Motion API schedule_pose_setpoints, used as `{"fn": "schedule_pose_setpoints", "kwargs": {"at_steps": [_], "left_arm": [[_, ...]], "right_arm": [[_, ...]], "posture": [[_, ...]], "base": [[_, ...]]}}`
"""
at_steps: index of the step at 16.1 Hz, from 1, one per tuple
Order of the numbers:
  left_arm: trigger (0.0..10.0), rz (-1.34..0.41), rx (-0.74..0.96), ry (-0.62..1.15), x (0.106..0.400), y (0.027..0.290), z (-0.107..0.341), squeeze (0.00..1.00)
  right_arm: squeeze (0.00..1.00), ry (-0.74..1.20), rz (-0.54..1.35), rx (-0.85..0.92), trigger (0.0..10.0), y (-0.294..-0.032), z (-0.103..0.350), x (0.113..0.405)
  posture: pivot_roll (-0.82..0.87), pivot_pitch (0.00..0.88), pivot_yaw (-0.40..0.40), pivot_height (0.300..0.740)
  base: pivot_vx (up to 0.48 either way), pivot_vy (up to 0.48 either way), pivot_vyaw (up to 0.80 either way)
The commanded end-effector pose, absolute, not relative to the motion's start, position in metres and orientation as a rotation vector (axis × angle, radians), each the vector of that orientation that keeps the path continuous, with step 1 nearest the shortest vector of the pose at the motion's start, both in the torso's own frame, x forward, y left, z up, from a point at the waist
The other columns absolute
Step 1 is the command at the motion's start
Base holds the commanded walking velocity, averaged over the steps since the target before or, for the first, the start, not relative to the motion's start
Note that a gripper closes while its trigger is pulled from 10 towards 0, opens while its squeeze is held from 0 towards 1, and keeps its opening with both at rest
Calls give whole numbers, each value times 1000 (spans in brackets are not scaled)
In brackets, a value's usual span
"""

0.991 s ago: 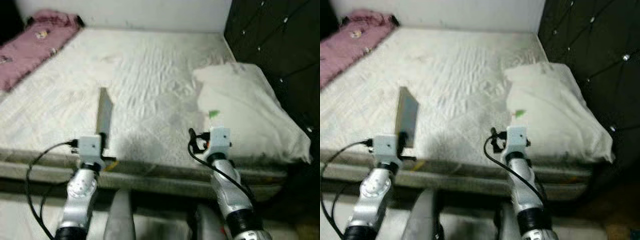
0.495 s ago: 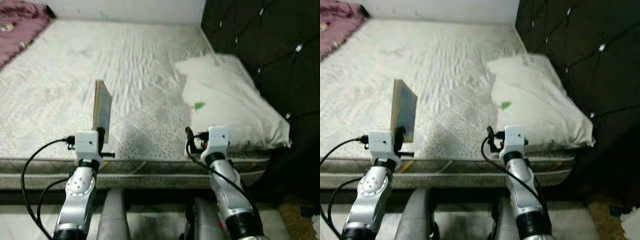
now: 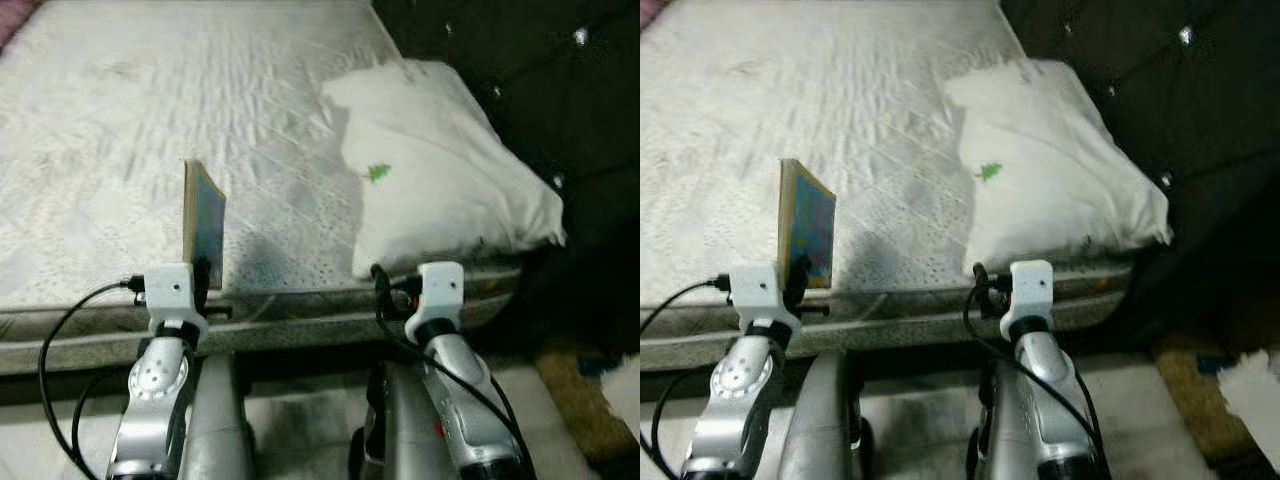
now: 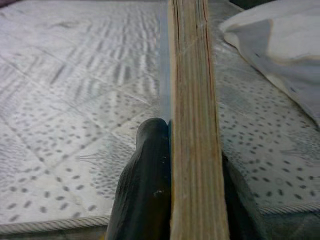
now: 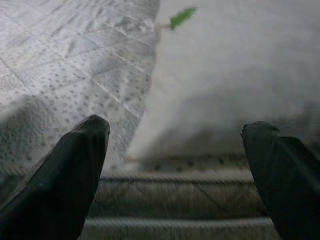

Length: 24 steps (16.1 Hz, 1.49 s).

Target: Clean up the room

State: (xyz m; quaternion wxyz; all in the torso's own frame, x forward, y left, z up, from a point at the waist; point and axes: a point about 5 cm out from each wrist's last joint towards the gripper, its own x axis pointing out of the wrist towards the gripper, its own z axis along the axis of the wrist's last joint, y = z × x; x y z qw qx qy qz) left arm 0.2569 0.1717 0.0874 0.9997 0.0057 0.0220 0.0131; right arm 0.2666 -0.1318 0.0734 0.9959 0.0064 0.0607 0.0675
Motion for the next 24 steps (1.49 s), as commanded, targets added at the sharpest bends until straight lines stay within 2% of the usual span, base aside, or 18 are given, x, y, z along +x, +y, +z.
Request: {"fn": "schedule_pose_setpoints", "kwargs": {"at_steps": [1,6,17,24], "left_arm": [[10000,27,-6,6,259,171,98,0],[10000,22,-47,2,259,169,102,0],[10000,8,-88,8,262,166,103,0],[10000,-3,-96,16,263,164,102,0]], "right_arm": [[0,123,138,14,10000,-131,77,265],[0,144,134,15,10000,-132,78,264],[0,153,131,6,10000,-133,78,268],[0,149,143,19,10000,-132,78,269]], "posture": [[40,167,-30,526],[41,171,-31,522],[40,161,-33,522],[41,155,-36,517]], "base": [[0,0,0],[0,0,0],[361,0,0],[0,0,0]]}}
